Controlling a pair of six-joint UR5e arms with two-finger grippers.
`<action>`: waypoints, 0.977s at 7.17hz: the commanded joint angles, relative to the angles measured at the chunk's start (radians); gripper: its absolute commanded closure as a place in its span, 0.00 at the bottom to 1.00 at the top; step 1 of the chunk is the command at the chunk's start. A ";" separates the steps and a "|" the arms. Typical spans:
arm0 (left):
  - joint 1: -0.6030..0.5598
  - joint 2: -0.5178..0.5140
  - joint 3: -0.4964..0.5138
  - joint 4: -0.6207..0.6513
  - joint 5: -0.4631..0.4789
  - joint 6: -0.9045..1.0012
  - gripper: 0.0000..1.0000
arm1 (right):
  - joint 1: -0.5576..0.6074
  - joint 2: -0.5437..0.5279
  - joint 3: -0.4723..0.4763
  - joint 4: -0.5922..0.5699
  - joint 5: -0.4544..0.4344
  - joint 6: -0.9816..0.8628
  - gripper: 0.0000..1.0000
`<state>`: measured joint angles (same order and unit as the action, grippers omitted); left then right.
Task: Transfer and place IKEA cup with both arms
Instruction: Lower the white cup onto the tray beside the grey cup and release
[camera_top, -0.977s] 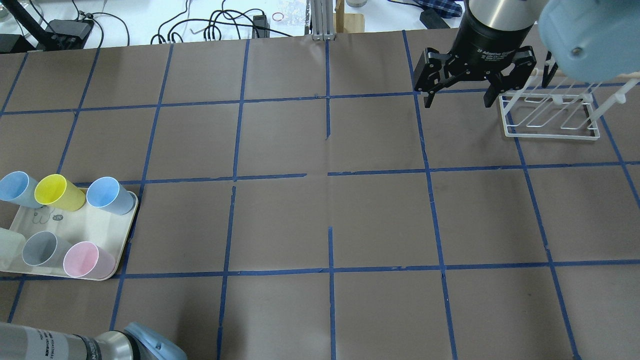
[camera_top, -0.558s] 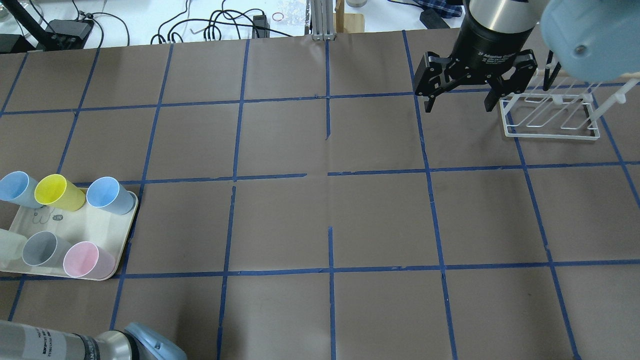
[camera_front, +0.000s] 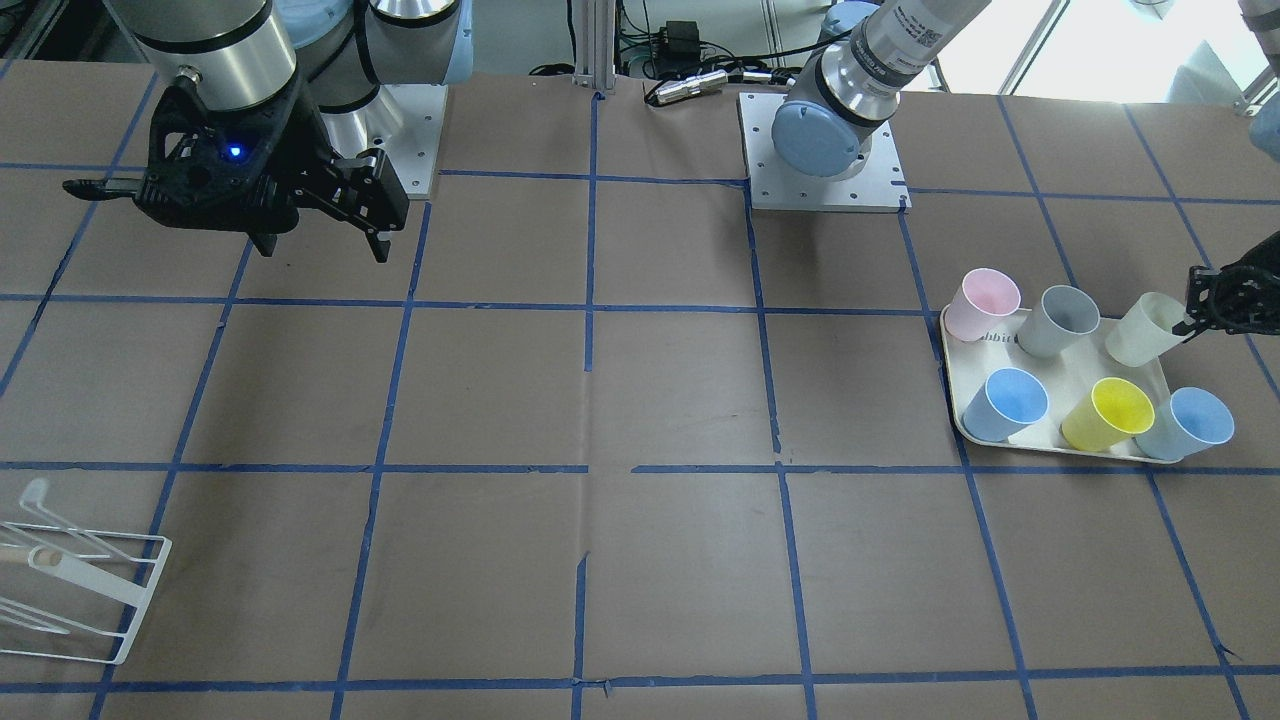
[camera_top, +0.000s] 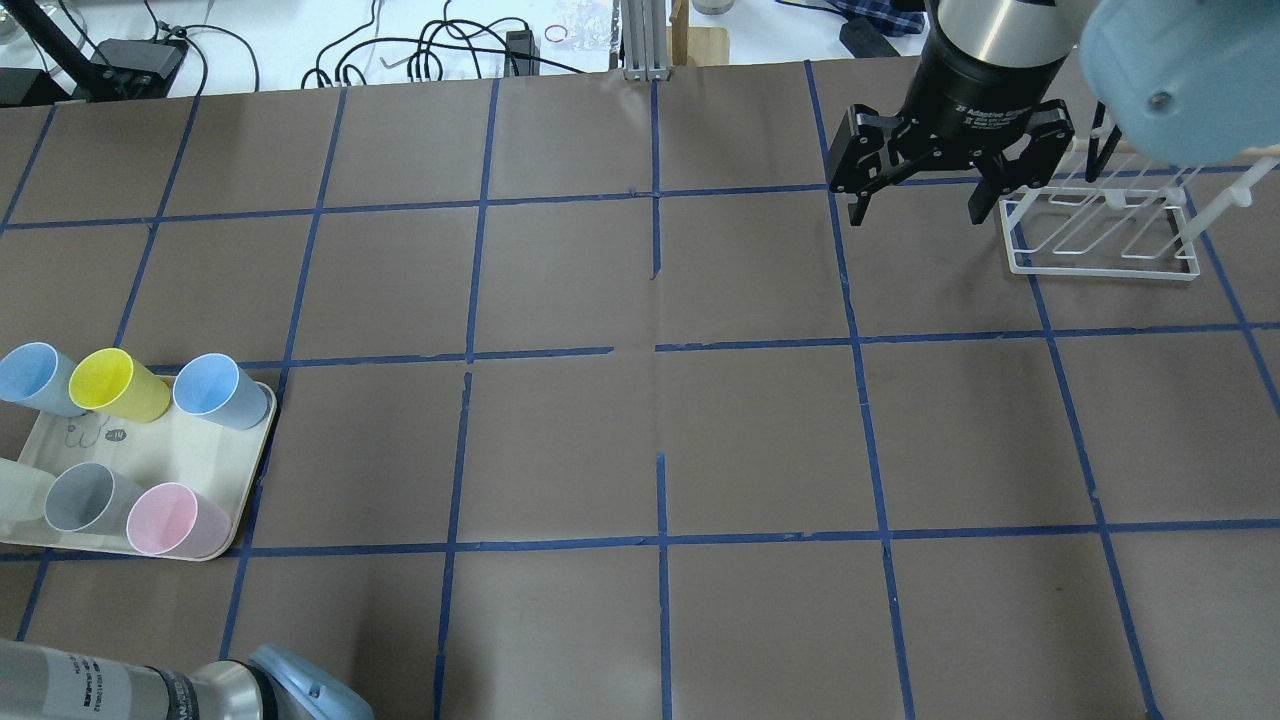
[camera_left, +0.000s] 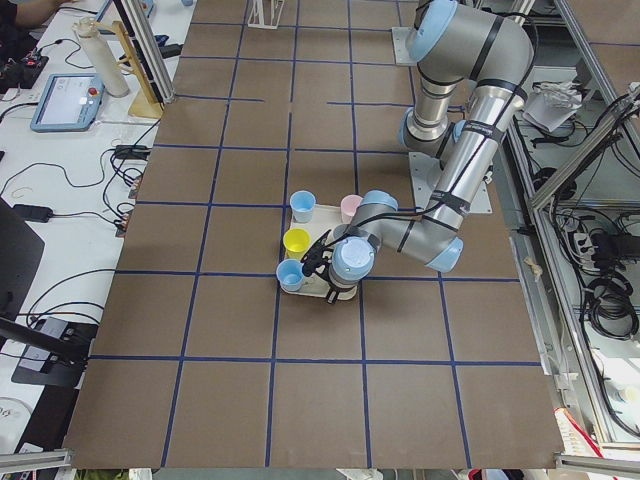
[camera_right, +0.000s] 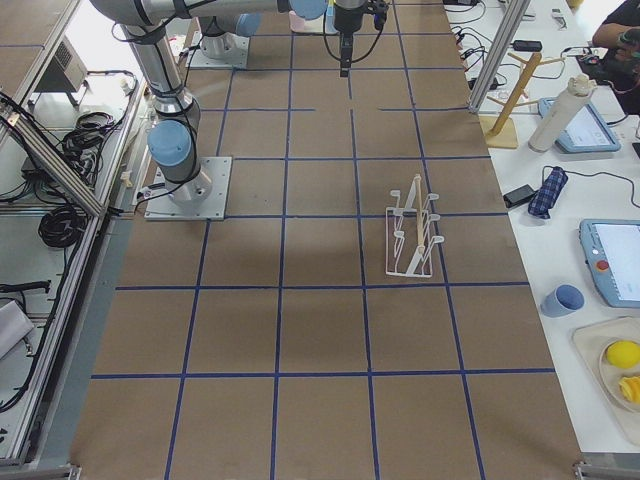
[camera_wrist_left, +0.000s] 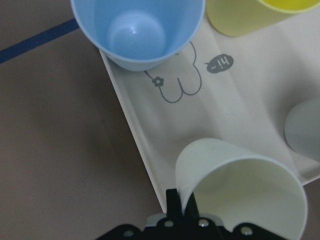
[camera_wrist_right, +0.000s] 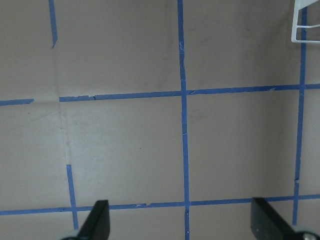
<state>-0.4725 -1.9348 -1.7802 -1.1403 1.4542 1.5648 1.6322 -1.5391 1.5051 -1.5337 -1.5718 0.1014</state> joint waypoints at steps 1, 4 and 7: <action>0.000 -0.015 0.007 0.001 0.002 0.000 0.90 | 0.000 -0.001 0.001 0.001 -0.002 0.000 0.00; 0.005 -0.015 0.008 -0.001 0.005 -0.002 0.10 | 0.000 -0.001 0.001 0.001 -0.001 0.000 0.00; -0.009 0.055 0.071 -0.056 0.027 -0.041 0.00 | 0.000 -0.001 0.001 0.000 -0.001 0.000 0.00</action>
<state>-0.4732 -1.9067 -1.7436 -1.1656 1.4666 1.5460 1.6322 -1.5401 1.5064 -1.5327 -1.5727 0.1012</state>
